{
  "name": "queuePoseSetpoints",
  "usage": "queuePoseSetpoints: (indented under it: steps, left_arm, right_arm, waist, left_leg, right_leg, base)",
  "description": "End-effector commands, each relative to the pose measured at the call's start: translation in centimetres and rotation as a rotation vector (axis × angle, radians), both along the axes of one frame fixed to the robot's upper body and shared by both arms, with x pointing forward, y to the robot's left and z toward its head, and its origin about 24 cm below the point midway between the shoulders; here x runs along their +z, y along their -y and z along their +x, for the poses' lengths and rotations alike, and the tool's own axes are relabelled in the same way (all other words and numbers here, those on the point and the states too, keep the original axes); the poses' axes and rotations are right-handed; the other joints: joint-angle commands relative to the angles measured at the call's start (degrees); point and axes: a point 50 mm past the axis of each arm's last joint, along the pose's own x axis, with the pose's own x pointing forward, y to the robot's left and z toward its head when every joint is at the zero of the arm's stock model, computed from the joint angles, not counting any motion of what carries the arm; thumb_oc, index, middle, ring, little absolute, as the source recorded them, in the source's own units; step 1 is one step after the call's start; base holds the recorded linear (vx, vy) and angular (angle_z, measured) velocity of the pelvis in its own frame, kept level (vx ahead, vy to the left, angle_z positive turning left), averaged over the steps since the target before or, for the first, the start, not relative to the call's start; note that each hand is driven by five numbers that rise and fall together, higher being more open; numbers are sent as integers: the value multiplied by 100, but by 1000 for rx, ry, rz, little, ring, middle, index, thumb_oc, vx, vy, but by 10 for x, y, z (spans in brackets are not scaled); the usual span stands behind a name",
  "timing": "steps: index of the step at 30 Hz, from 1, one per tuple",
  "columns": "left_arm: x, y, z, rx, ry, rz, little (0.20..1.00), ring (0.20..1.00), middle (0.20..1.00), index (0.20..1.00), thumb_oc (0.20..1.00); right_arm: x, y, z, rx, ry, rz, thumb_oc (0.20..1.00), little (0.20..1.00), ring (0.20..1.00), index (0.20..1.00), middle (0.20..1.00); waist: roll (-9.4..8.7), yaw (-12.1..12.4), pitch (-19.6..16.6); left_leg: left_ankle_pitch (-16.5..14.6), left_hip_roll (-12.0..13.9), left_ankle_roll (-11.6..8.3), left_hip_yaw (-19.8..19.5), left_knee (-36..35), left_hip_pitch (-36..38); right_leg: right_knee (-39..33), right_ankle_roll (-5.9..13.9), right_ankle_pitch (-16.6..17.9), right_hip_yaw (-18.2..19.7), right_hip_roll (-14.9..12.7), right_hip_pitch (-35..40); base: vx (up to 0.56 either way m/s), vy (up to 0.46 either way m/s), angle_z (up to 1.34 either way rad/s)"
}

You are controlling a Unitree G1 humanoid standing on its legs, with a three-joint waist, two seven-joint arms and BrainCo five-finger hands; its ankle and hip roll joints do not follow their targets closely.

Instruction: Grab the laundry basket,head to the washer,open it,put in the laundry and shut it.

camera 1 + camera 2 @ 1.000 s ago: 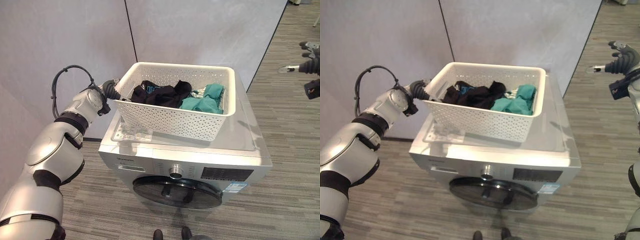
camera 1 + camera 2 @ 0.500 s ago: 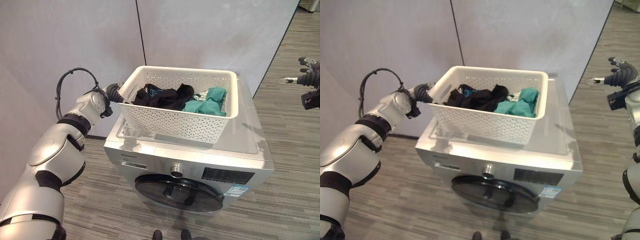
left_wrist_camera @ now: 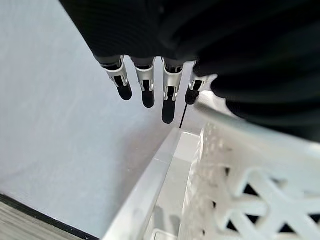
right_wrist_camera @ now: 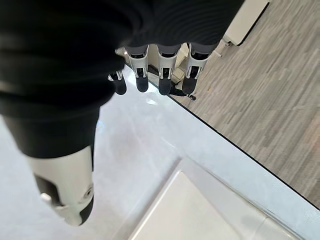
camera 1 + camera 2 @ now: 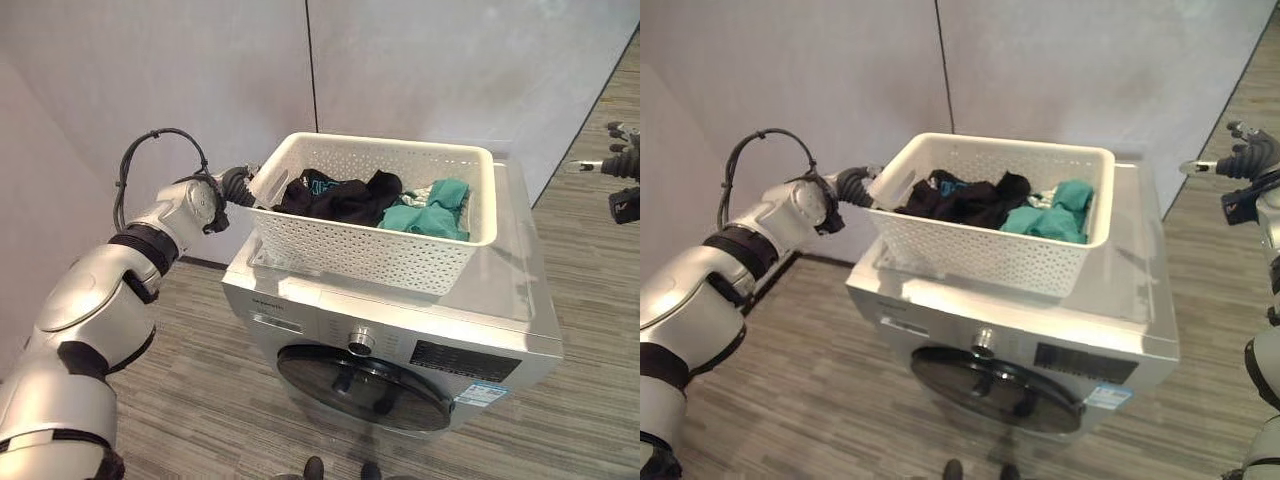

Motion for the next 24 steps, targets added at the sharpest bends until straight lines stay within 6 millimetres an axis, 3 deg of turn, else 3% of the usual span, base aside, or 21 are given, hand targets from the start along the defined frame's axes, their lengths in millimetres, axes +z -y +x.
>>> queuePoseSetpoints:
  steps: [1, 9, 16, 21, 24]
  left_arm:
    - [33, -15, 5, 69, 74, 27, 1000, 1000, 1000, 1000, 1000]
    - [46, -11, 9, 108, 146, -137, 1000, 1000, 1000, 1000, 1000]
    - [29, -5, 13, 184, 147, -312, 1000, 1000, 1000, 1000, 1000]
    - [47, 21, 17, 169, 229, -516, 1000, 1000, 1000, 1000, 1000]
    - [56, 24, 17, 154, 255, -580, 1000, 1000, 1000, 1000, 1000]
  right_arm:
    - [44, 19, -19, -67, 142, -47, 1000, 1000, 1000, 1000, 1000]
    - [50, 30, -27, -138, 150, -45, 1000, 1000, 1000, 1000, 1000]
    - [47, 23, -19, -134, 142, -22, 1000, 1000, 1000, 1000, 1000]
    - [44, 11, -7, -117, 157, 1, 1000, 1000, 1000, 1000, 1000]
    - [43, 7, -3, -109, 159, 8, 1000, 1000, 1000, 1000, 1000]
  waist:
    - [-52, 192, -30]
    - [-10, 240, -54]
    - [-9, 191, -55]
    - [-8, 68, -59]
    - [-5, 27, -75]
  left_leg:
    - [-653, 94, -107, -1, 1001, -259]
    - [-602, 94, -186, -206, 975, -308]
    - [-590, 64, -194, -259, 947, -301]
    - [-588, 72, -179, -199, 845, -261]
    - [-591, 81, -174, -162, 800, -235]
  right_leg:
    - [525, 368, -625, -46, -230, -165]
    - [508, 307, -708, -278, -218, -82]
    - [552, 276, -744, -342, -211, -76]
    - [600, 265, -765, -301, -204, -104]
    - [601, 272, -762, -263, -200, -121]
  base:
    - [-29, -43, 33]
    - [4, -34, 22]
    - [10, -6, 11]
    - [6, 4, 0]
    - [10, 5, -2]
